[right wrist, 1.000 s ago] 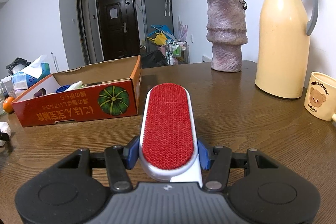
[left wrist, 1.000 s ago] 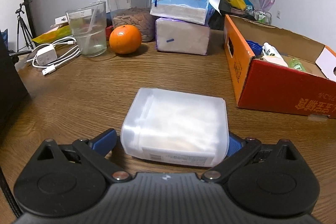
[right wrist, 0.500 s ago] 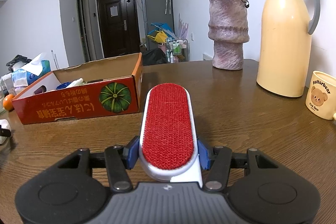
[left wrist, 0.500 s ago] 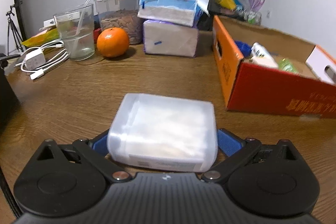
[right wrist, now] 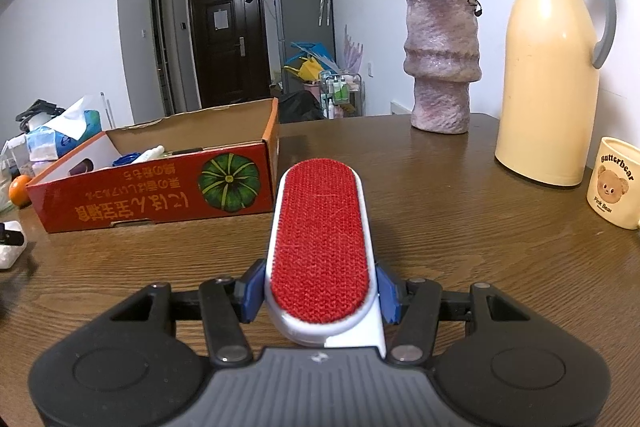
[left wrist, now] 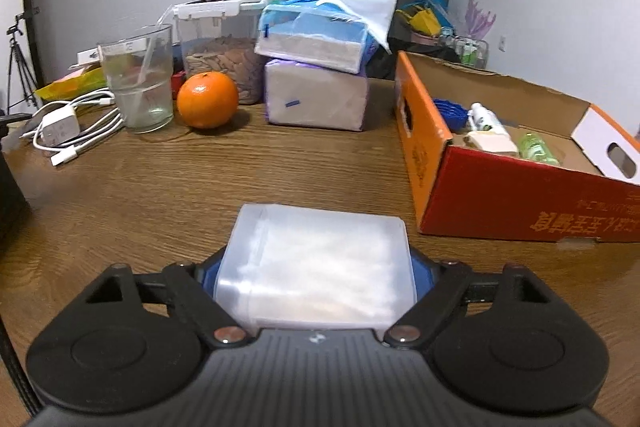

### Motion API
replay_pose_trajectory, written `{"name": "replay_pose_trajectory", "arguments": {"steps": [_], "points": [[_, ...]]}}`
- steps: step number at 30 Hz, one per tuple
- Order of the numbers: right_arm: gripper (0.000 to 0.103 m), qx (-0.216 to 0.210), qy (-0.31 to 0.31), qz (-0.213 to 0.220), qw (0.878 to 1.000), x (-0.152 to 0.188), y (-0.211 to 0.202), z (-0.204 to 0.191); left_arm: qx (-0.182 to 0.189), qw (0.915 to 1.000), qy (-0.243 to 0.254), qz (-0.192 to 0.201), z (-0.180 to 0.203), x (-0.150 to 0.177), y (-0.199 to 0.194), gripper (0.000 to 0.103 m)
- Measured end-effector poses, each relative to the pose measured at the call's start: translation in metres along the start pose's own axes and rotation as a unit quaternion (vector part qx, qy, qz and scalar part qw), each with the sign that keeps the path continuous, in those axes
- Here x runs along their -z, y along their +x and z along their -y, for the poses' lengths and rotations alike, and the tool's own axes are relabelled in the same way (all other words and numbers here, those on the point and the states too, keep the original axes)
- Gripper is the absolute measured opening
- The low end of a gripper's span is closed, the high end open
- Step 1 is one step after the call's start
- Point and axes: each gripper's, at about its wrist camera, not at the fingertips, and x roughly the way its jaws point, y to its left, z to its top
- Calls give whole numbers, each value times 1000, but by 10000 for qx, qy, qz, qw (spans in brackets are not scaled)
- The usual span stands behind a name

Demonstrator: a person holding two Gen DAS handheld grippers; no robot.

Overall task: Organize rigid objects
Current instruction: 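Carry the lint roller in the right tool while the left tool carries the plastic box to the box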

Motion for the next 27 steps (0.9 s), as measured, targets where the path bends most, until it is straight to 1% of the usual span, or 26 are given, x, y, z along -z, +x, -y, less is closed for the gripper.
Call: {"name": "replay_pose_trajectory", "arguments": {"steps": [3,15,27], "points": [[55,-18,-15,19,10000,0,0,-2,-33,9999,85,120,4,0,-4,84],[55,-135,-26,148,9998,0,-8,-7,-190,9982,-78,569,4,0,-33,84],[55,-426,-47,330,9985,-1,-23,-17,-38,9962,-22,869,31,15,-79,84]]}}
